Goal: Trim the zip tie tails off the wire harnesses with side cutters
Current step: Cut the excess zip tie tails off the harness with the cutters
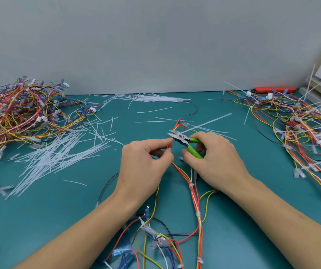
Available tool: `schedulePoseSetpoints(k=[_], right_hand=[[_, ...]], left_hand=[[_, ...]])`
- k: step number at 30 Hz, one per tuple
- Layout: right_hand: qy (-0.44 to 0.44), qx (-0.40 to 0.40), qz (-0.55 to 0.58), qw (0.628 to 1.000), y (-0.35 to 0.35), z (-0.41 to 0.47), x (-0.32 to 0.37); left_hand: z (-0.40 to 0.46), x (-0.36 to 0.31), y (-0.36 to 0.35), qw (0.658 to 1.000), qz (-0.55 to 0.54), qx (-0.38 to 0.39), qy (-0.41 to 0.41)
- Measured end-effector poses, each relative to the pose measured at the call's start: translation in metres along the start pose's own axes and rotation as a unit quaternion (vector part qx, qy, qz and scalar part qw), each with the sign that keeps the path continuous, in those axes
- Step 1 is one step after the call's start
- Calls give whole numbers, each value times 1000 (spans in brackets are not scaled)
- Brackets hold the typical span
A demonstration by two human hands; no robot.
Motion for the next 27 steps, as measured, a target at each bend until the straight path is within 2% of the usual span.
schedulePoseSetpoints(k=[5,10,19,27], right_hand=[[-21,-9,-2,1000,-3,-1,-1],[-50,-44,-54,996,0,0,-2],[-40,-5,-13,999,-3,-2,-1],[-15,2,-32,999,-1,-2,0]], left_hand=[[-1,1,0,1000,-1,0,1],[0,0,-1,1000,3,0,-4],[0,0,0,1000,-2,5,4],[0,2,-2,1000,2,7,-2]])
Point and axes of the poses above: each hand's wrist, its own z-axis towards the middle knuckle, its own y-axis out of the back of the hand, x = y × z, the point moved 2 cm from there along z, towards the middle knuckle, and after that the axes turned 13 degrees about -y, right-handed, at the moved point
